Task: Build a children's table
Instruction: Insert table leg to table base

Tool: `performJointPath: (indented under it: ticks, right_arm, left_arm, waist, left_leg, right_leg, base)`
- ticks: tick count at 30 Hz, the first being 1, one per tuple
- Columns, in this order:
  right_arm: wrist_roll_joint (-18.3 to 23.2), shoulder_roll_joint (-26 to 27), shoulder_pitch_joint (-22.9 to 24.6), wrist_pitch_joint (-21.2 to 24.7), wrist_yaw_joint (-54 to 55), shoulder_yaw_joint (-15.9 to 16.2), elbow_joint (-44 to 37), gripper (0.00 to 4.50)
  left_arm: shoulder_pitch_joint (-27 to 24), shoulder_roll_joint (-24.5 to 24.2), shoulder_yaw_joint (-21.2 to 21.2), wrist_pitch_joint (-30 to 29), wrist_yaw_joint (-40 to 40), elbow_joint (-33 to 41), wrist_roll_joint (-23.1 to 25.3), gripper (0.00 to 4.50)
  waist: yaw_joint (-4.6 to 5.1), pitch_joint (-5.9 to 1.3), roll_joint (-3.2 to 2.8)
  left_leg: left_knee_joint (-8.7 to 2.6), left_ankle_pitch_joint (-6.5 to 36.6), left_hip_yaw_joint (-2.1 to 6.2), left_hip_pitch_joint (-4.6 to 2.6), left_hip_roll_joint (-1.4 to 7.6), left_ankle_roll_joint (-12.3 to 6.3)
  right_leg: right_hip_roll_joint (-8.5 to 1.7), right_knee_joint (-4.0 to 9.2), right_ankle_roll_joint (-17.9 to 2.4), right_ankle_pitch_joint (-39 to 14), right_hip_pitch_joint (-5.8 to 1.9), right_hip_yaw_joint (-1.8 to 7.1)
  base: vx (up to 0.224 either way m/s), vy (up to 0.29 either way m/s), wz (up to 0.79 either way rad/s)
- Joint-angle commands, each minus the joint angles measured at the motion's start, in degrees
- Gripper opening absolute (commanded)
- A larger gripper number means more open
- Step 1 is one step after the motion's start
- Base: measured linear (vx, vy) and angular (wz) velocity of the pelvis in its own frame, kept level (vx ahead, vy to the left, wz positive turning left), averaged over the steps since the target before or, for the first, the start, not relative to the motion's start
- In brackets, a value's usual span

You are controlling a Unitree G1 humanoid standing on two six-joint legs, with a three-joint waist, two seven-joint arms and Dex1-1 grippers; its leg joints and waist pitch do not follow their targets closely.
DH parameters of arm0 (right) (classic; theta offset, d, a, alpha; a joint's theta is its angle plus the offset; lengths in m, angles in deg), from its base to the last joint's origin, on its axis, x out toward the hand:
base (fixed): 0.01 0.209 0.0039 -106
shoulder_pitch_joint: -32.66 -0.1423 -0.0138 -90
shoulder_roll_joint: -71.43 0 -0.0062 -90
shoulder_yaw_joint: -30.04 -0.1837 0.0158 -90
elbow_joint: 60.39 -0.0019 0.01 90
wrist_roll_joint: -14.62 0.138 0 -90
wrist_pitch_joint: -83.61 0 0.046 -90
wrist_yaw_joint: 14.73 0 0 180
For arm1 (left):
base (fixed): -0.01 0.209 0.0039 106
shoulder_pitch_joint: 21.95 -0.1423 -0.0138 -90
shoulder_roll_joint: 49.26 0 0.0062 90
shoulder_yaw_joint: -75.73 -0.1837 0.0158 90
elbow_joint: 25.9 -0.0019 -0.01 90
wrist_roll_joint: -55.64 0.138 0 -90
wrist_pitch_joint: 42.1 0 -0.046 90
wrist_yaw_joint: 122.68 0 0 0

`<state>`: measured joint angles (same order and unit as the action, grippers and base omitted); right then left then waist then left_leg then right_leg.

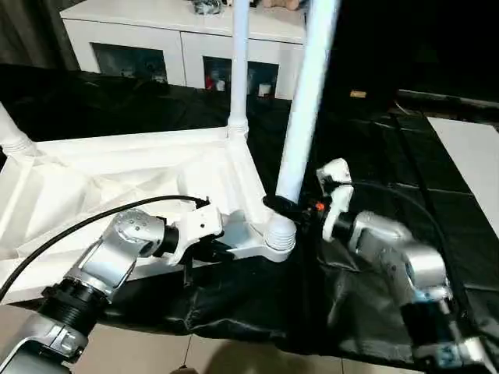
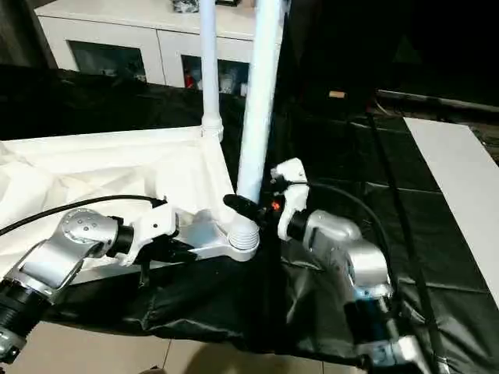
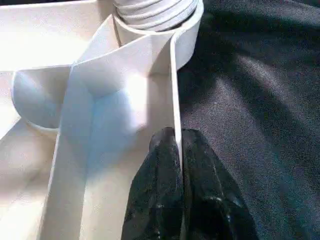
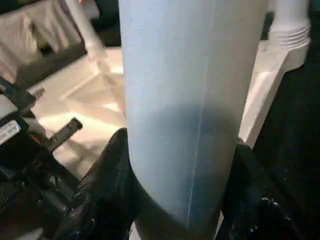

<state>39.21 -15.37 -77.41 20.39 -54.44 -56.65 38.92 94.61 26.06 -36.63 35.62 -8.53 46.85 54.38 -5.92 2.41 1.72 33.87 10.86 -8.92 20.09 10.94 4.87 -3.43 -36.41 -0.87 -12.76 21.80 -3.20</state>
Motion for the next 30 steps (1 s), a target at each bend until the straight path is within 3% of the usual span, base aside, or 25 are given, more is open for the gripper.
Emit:
performJointPath:
  ticks: [1, 7, 8, 15, 17, 21, 24, 29, 30]
  right_arm:
    - [-1.42, -0.43, 3.46, -0.53, 1.05, -0.28, 2.89, 1.83]
    - [-1.55, 1.36, 7.64, -7.24, 0.3, -1.75, 2.59, 1.83]
    - [-2.28, 1.7, 9.55, -10.74, 0.08, -1.57, 2.69, 1.82]
    - [-5.11, 1.23, 13.4, -16.39, -1.47, 0.84, 1.71, 1.82]
    - [-5.67, 1.24, 14.17, -17.86, -1.37, 1.0, 1.48, 1.82]
    - [-6.05, 1.01, 14.51, -18.06, -1.48, 1.5, 1.51, 1.82]
    - [-8.16, -0.2, 14.1, -17.12, -1.83, 4.32, 1.49, 1.82]
    - [-12.29, -3.6, 10.97, -10.43, -3.61, 11.01, 1.22, 1.82]
    - [-12.29, -3.6, 10.97, -10.43, -3.61, 11.01, 1.22, 1.82]
  left_arm:
    - [1.2, -0.05, 0.21, 1.46, -0.04, 0.46, 0.85, 0.0]
    - [1.3, 0.13, 0.5, 1.53, 0.49, 0.27, 0.87, 0.0]
    - [1.3, 0.17, 0.54, 1.54, 0.62, 0.24, 0.91, 0.0]
    - [1.39, 0.17, 0.61, 1.63, 0.9, 0.11, 1.07, 0.0]
    - [1.42, 0.18, 0.67, 1.67, 1.05, 0.04, 1.13, 0.0]
    - [1.46, 0.17, 0.7, 1.61, 1.08, -0.03, 1.16, 0.0]
    - [1.52, 0.17, 0.64, 1.66, 1.08, -0.15, 1.29, 0.0]
    - [1.74, 0.37, 0.55, 1.81, 1.33, -0.33, 1.52, 0.0]
    - [1.74, 0.37, 0.55, 1.81, 1.33, -0.33, 1.52, 0.0]
  waist:
    - [0.3, -2.36, -0.51]
    - [0.21, -2.36, -0.65]
    - [0.1, -2.35, -0.84]
    - [-0.06, -2.15, -0.58]
    - [-0.11, -2.23, -0.56]
    - [-0.06, -2.12, -0.63]
    - [0.01, -2.0, -0.65]
    - [0.06, -1.68, -0.26]
    - [0.05, -1.68, -0.27]
  left_leg:
    - [-5.15, 15.62, 0.42, -0.21, 2.33, 1.96]
    - [-5.24, 15.51, 0.39, -0.25, 2.34, 1.62]
    - [-5.25, 15.69, 0.33, -0.31, 2.41, 1.57]
    - [-5.48, 17.16, 0.4, -0.3, 2.43, 1.23]
    - [-5.53, 16.63, 0.42, -0.23, 2.47, 1.1]
    - [-5.61, 16.93, 0.41, -0.25, 2.46, 0.95]
    - [-5.68, 17.79, 0.47, -0.23, 2.42, 1.13]
    - [-5.78, 20.3, 0.67, -0.62, 2.32, 1.19]
    - [-5.82, 20.26, 0.74, -0.58, 2.32, 1.22]
  right_leg:
    - [-4.79, 5.63, -7.91, -15.91, -1.64, 3.18]
    - [-4.77, 5.72, -8.16, -15.48, -1.57, 3.21]
    - [-4.82, 5.8, -8.14, -15.29, -1.43, 3.24]
    - [-4.88, 6.25, -7.35, -18.48, -1.39, 3.3]
    - [-4.76, 6.12, -7.41, -17.35, -1.46, 3.3]
    - [-4.7, 6.07, -7.85, -16.54, -1.45, 3.26]
    - [-4.78, 6.32, -7.31, -18.72, -1.48, 3.29]
    - [-5.1, 7.39, -4.38, -28.71, -1.02, 3.41]
    - [-5.08, 7.41, -4.18, -29.1, -1.04, 3.38]
  base:
    - [0.0, 0.0, 0.0]
    - [0.0, 0.0, 0.0]
    - [0.0, 0.0, 0.0]
    - [0.0, 0.0, 0.0]
    - [0.0, 0.0, 0.0]
    - [0.0, 0.0, 0.0]
    - [0.0, 0.0, 0.0]
    - [0.0, 0.0, 0.0]
    - [0.0, 0.0, 0.0]
